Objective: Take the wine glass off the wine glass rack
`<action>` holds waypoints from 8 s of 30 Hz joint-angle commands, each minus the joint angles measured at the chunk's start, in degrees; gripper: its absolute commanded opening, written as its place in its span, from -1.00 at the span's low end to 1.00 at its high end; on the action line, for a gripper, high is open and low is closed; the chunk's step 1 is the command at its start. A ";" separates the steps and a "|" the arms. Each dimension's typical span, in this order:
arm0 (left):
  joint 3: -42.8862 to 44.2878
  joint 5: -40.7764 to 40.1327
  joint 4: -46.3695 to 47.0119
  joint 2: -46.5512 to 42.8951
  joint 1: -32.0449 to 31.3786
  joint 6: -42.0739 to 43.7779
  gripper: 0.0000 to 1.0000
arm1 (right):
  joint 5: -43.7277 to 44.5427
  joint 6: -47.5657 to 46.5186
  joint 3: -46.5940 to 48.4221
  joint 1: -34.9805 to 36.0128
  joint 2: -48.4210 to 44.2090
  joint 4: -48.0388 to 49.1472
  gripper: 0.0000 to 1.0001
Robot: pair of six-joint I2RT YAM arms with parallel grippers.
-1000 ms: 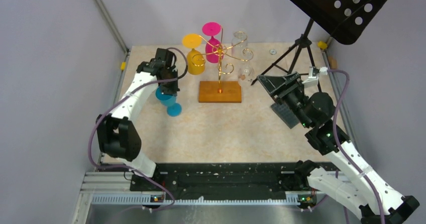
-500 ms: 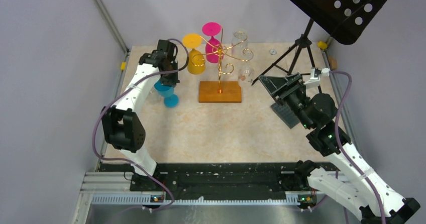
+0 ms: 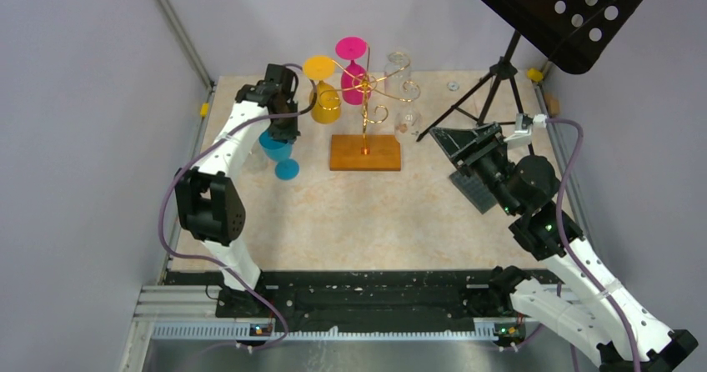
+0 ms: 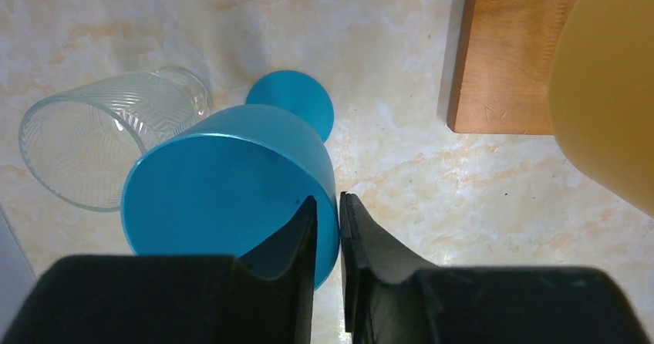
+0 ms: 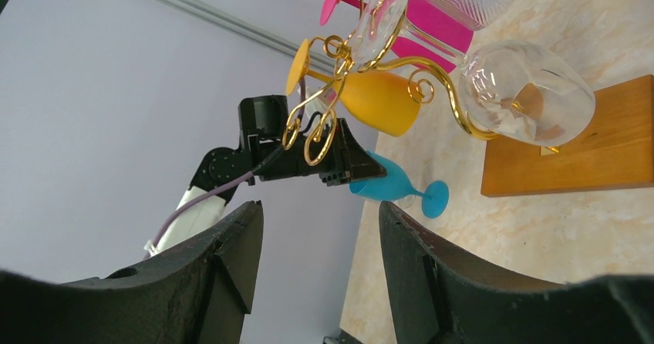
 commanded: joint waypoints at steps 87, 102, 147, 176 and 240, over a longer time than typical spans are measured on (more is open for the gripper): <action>-11.17 39.55 52.49 -17.32 7.33 -43.25 -0.72 | -2.10 6.41 -3.08 -0.34 -1.36 5.16 0.15; -11.61 43.20 60.79 -17.58 7.52 -49.63 -1.00 | -2.09 6.47 -3.26 -0.34 -1.37 5.16 0.14; -6.19 53.03 50.45 -17.37 6.71 -36.06 -1.00 | -1.71 6.15 -2.58 -0.34 -1.16 4.73 0.24; -9.59 45.07 32.30 -31.00 13.94 -23.31 -1.00 | -3.43 5.19 -5.02 -0.34 -2.59 8.09 0.57; -29.68 52.73 103.46 -56.12 8.96 -113.23 -1.00 | -30.19 -4.92 10.88 19.91 30.38 80.51 -0.07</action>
